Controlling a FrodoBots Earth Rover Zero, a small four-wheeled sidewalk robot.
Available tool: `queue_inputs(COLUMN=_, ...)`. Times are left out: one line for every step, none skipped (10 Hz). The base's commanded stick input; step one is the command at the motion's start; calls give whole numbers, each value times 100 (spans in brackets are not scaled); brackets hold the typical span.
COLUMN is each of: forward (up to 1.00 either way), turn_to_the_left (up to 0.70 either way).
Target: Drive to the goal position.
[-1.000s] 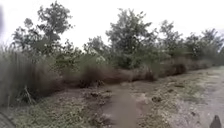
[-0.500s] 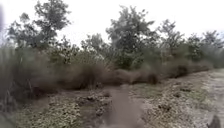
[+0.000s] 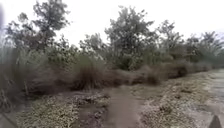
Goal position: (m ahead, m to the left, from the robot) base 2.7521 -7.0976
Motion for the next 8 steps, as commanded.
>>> queue_inputs(forward=0, turn_to_the_left=-70)
queue_inputs(forward=0, turn_to_the_left=-70)
queue_inputs(forward=0, turn_to_the_left=-70)
queue_inputs(forward=0, turn_to_the_left=-70)
queue_inputs(forward=0, turn_to_the_left=-70)
queue_inputs(forward=0, turn_to_the_left=-70)
queue_inputs(forward=0, turn_to_the_left=-70)
queue_inputs(forward=0, turn_to_the_left=-70)
